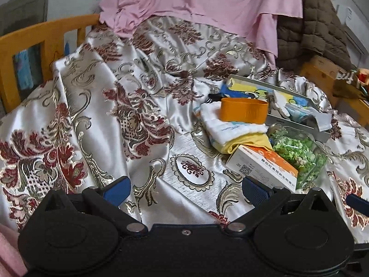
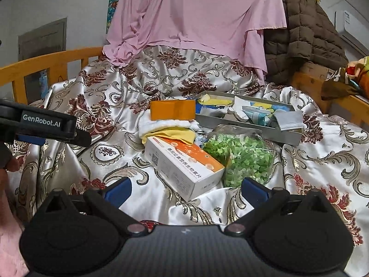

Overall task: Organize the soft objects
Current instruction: 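Move both tools back over the pile toward the orange silicone holder, then grasp the orange silicone holder with the right tool while the left tool approaches the white towel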

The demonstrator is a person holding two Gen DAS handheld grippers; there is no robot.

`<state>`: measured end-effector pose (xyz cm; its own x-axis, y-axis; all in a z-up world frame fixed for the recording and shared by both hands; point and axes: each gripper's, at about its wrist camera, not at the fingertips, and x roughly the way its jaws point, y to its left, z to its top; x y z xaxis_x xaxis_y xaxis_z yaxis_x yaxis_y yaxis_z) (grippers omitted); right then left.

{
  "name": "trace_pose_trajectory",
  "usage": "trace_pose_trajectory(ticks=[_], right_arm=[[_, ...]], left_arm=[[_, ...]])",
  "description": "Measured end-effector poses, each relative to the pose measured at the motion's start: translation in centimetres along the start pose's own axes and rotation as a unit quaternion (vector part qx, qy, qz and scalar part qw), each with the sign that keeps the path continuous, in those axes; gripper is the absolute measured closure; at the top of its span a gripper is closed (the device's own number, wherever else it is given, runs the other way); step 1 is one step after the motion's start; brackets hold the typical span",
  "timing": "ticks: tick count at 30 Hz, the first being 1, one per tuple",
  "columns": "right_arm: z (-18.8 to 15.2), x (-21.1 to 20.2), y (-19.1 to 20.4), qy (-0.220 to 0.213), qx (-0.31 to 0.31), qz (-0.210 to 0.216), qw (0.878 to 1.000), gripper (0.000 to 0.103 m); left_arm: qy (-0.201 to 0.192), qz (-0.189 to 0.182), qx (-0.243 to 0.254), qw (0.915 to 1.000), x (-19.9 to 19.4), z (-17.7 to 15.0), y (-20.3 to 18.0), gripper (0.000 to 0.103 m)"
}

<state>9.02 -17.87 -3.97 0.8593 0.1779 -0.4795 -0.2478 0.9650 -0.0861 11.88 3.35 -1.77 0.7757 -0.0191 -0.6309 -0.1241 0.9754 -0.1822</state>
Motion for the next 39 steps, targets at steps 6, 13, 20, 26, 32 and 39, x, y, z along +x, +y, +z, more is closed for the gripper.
trace_pose_trajectory(ticks=[6, 13, 20, 26, 32, 39], right_arm=[[0.1, 0.3, 0.0, 0.002, 0.0, -0.001, 1.0, 0.0], [0.5, 1.0, 0.1, -0.007, 0.003, -0.007, 1.0, 0.0], [1.5, 2.7, -0.5, -0.017, 0.016, -0.013, 1.0, 0.0], [2.7, 4.3, -1.0, -0.027, 0.021, -0.025, 0.999, 0.0], [2.3, 4.6, -1.7, -0.029, 0.02, -0.037, 0.999, 0.0], [2.2, 5.0, -2.0, -0.04, 0.031, -0.037, 0.998, 0.0]], left_arm=[[0.021, 0.01, -0.016, 0.9996, 1.0, 0.2, 0.3, 0.001], [0.024, 0.017, -0.025, 0.9993, 1.8, 0.6, 0.4, 0.001], [0.025, 0.027, -0.025, 0.999, 2.6, 1.3, 0.6, 0.001], [0.008, 0.037, 0.016, 0.9992, 3.4, 3.3, 0.3, 0.001], [0.039, 0.004, 0.015, 0.9991, 5.5, 5.5, 0.2, 0.001], [0.038, -0.026, 0.039, 0.9982, 8.5, 7.7, 0.4, 0.001]])
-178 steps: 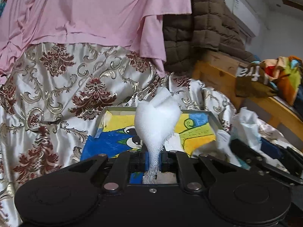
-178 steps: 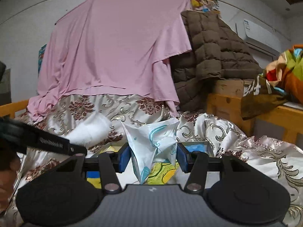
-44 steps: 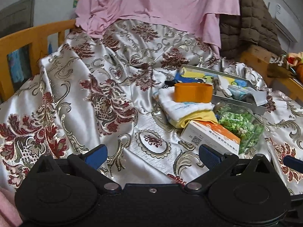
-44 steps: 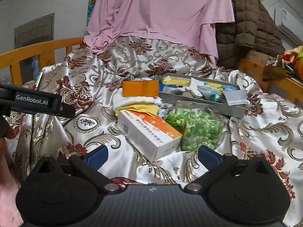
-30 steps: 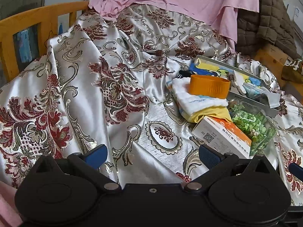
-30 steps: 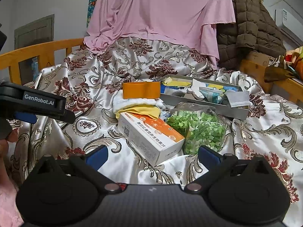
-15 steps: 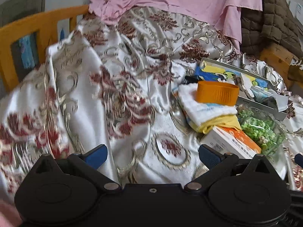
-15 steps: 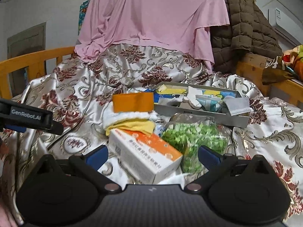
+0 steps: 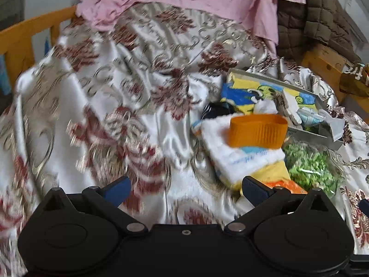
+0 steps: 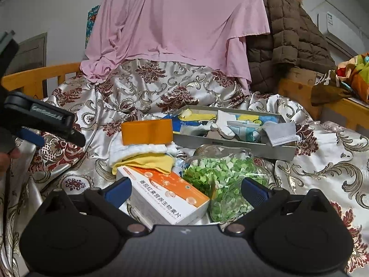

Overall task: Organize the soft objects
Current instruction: 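Grasp the orange silicone holder with the right tool while the left tool approaches the white towel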

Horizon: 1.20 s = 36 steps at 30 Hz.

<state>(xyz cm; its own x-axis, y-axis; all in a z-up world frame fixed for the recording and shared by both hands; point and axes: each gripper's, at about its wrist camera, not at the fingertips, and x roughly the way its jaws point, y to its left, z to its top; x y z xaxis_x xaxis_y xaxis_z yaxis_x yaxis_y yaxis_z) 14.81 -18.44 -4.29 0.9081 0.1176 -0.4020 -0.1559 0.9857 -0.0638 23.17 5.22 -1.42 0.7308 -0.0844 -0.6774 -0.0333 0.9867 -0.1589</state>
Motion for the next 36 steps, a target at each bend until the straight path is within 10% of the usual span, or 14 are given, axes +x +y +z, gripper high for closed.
trace_pose_trajectory(ticks=[14, 24, 36], right_arm=[[0.8, 0.8, 0.8, 0.007, 0.009, -0.034, 0.999, 0.0], [9.8, 0.6, 3.0, 0.057, -0.018, -0.072, 0.996, 0.0], [15.0, 5.0, 2.5, 0.077, -0.021, 0.01, 0.997, 0.0]], left_arm=[[0.026, -0.037, -0.046, 0.9979, 4.2, 1.1, -0.2, 0.001], [0.067, -0.016, -0.121, 0.9903, 3.5, 2.0, 0.3, 0.001], [0.09, -0.029, -0.167, 0.9814, 3.9, 0.7, -0.1, 0.001]])
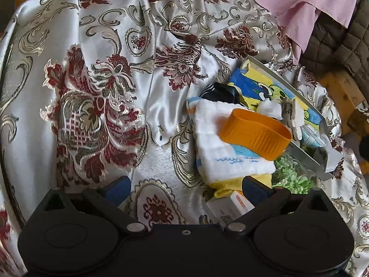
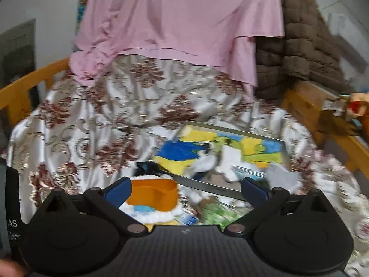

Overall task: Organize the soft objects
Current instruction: 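Grasp the orange silicone holder with the right tool while the left tool approaches the white towel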

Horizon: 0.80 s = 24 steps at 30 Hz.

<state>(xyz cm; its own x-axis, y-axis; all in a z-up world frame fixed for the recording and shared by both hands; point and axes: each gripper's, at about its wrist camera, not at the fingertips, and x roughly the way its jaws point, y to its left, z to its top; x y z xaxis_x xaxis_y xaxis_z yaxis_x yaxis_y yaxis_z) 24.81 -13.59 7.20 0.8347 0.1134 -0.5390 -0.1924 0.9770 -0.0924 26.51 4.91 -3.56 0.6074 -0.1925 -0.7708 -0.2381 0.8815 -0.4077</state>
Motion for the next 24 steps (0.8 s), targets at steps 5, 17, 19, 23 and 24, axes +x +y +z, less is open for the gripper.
trace_pose_trajectory(ticks=[5, 17, 19, 23, 24], right_arm=[[-1.7, 3.3, -1.6, -0.022, -0.018, 0.056, 0.998, 0.0], [-3.6, 9.0, -4.9, -0.023, -0.003, 0.143, 0.99, 0.003], [-3.9, 9.4, -5.0, -0.015, 0.003, 0.154, 0.988, 0.008], [-4.4, 10.0, -5.2, -0.004, 0.013, 0.159, 0.987, 0.013], [-4.4, 10.2, -5.3, -0.002, 0.018, 0.161, 0.987, 0.016]], left_arm=[[-0.013, 0.028, -0.009, 0.9995, 0.9, 0.7, 0.7, 0.001], [-0.042, 0.033, 0.061, 0.9967, 2.8, 0.4, -1.4, 0.003], [-0.052, 0.03, 0.083, 0.9948, 2.8, 0.1, -1.8, 0.007], [-0.049, 0.009, 0.086, 0.995, 3.0, -0.1, -2.0, 0.011], [-0.046, 0.004, 0.083, 0.9955, 3.1, -0.2, -1.9, 0.012]])
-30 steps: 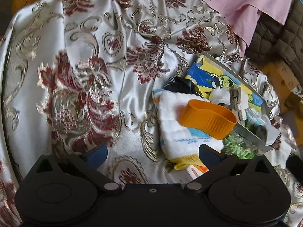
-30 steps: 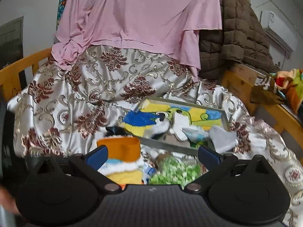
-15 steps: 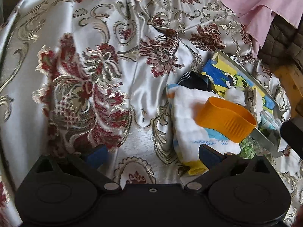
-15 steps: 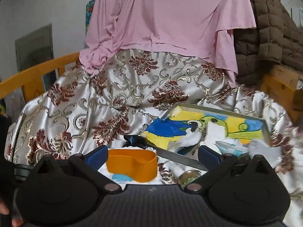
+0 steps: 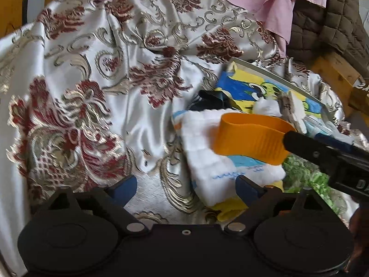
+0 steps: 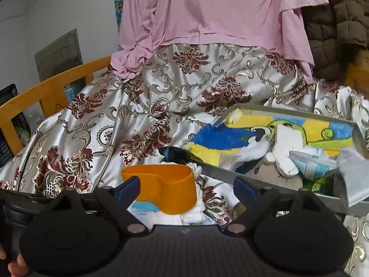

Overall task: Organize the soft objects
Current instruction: 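Grasp the orange silicone holder with the right tool while the left tool approaches the white towel, then lift the orange holder with the right tool while the left tool grasps the white towel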

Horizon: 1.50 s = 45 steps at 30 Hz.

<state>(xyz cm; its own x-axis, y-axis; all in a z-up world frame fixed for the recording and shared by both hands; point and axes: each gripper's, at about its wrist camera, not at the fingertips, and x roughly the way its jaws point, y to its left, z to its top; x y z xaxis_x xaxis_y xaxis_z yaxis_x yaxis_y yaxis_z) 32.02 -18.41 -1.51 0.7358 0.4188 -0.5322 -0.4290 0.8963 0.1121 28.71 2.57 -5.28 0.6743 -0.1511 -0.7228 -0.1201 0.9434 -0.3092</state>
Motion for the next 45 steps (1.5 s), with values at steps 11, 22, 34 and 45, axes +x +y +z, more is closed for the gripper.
trace_pose_trajectory(ticks=[11, 22, 34, 45], right_arm=[[-0.1, 2.3, 0.1, 0.031, 0.021, 0.024, 0.999, 0.044], [-0.7, 2.0, 0.2, 0.034, 0.022, 0.009, 0.999, 0.067], [-0.8, 1.7, -0.1, 0.028, 0.041, 0.002, 0.999, 0.077], [-0.6, 1.2, 0.3, 0.019, 0.04, -0.008, 0.999, 0.078]], left_arm=[[-0.01, -0.035, -0.041, 0.9985, 1.3, 0.1, 1.4, 0.021], [-0.018, -0.091, -0.045, 0.9946, 1.6, 0.2, 1.2, 0.035], [-0.037, -0.127, -0.011, 0.9912, 0.9, 0.1, 0.0, 0.072], [-0.024, -0.127, -0.016, 0.9915, 1.6, 0.3, 0.3, 0.084]])
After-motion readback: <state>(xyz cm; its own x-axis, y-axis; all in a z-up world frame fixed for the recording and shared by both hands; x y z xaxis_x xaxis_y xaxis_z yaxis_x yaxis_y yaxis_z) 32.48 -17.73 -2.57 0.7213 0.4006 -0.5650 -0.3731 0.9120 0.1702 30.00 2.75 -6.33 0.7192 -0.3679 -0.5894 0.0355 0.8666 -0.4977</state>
